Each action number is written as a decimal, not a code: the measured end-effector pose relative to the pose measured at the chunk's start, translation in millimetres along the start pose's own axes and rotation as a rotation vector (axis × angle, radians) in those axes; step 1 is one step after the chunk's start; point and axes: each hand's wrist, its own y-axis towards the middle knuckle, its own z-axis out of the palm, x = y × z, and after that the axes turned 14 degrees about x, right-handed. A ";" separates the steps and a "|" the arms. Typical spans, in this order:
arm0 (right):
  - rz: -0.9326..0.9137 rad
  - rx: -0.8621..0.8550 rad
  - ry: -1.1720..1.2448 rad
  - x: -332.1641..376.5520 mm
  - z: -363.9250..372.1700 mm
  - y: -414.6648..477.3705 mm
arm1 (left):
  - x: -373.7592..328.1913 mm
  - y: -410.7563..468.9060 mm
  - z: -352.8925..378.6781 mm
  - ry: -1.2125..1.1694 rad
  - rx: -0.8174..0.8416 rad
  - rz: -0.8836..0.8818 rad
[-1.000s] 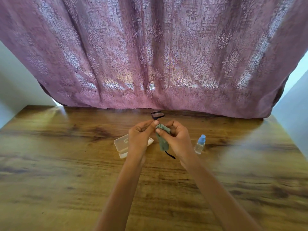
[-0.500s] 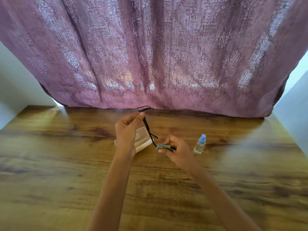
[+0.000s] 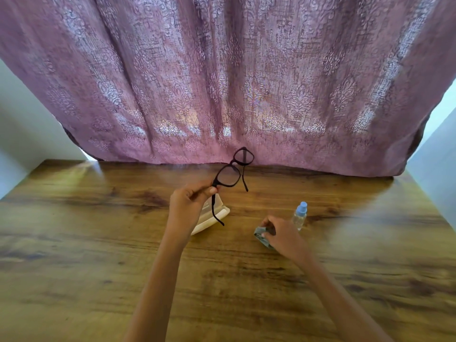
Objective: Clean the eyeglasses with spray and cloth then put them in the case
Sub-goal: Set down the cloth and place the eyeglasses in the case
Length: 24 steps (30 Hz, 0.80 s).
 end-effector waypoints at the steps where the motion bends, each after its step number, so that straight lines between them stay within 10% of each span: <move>1: 0.004 0.001 -0.008 -0.5 -1.8 0.8 | 1.9 -1.1 -1.6 0.015 0.013 0.007; 15: -0.049 -0.239 0.980 40.0 -56.7 8.2 | 12.1 -7.3 -7.8 0.491 0.199 0.390; 24: -0.011 -0.226 0.923 33.4 -64.8 5.0 | 19.1 -14.6 1.8 0.802 0.279 0.527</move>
